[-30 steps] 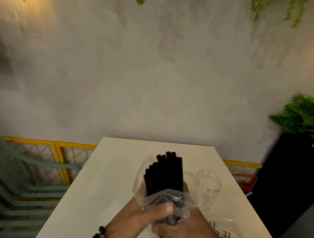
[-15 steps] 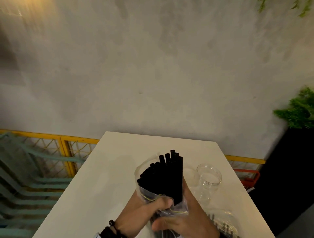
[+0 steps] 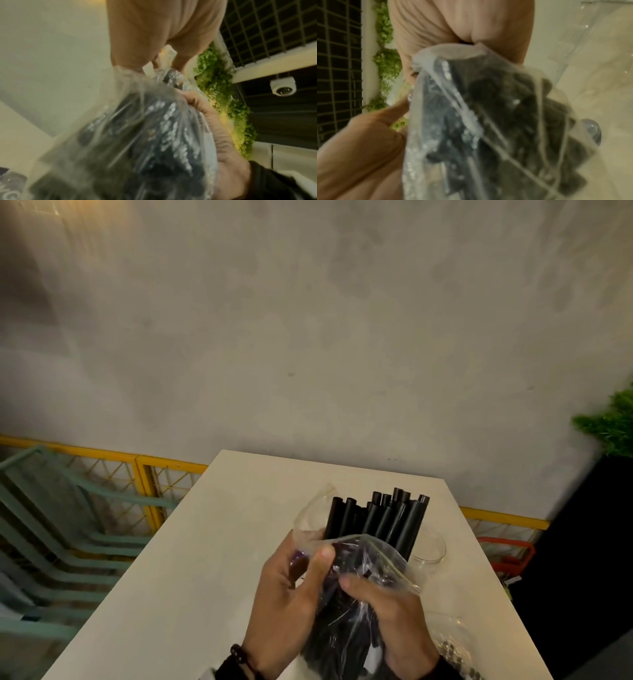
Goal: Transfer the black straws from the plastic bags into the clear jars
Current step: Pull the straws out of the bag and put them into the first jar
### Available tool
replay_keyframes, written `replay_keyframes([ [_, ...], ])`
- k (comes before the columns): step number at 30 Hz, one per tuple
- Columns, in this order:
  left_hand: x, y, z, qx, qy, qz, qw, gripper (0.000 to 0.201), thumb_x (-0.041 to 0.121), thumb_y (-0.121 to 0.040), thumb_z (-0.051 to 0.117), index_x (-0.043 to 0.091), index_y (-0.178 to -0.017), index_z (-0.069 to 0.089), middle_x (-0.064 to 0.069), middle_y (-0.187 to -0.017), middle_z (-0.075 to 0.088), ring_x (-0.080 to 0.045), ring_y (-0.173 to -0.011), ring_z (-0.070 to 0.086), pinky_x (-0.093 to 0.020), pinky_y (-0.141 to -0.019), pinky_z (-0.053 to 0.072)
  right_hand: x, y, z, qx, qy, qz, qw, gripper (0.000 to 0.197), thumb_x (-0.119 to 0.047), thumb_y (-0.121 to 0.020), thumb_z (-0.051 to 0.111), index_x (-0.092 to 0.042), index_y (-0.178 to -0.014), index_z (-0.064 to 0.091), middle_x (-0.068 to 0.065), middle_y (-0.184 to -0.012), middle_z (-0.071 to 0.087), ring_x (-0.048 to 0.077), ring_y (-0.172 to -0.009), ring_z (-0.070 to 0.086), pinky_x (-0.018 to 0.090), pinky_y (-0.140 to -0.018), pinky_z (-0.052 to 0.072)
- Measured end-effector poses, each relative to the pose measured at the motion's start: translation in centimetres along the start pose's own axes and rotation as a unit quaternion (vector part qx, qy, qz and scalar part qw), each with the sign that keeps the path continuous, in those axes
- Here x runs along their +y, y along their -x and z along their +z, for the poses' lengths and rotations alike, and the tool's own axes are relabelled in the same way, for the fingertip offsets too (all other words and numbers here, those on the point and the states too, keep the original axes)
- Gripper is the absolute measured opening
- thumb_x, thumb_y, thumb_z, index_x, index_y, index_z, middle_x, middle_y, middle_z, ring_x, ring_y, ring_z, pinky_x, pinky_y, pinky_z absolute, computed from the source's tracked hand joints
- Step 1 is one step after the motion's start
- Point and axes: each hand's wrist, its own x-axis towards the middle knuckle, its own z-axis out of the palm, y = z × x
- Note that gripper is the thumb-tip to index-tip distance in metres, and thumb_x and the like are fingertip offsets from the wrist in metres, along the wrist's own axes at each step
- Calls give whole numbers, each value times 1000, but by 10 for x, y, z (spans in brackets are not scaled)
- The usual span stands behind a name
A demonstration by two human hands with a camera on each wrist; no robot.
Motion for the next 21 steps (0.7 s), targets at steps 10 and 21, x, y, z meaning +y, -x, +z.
replay_keyframes([
  [10,-5,30,21,62,-190,63,978,41,23,-97,62,39,-132,49,21,-97,71,-5,-82,74,-15,-64,57,3,9,-23,41,-36,-34,998,29,-11,-64,77,-3,-92,78,22,-93,77,41,-90,73,50,-80,57],
  [21,-5,41,20,49,-260,61,962,59,58,-71,77,39,-120,51,25,-113,62,5,-105,63,-4,-79,45,3,11,-29,39,-14,-52,998,23,-33,-59,73,-13,-69,78,6,-72,75,24,-73,70,43,-77,50],
])
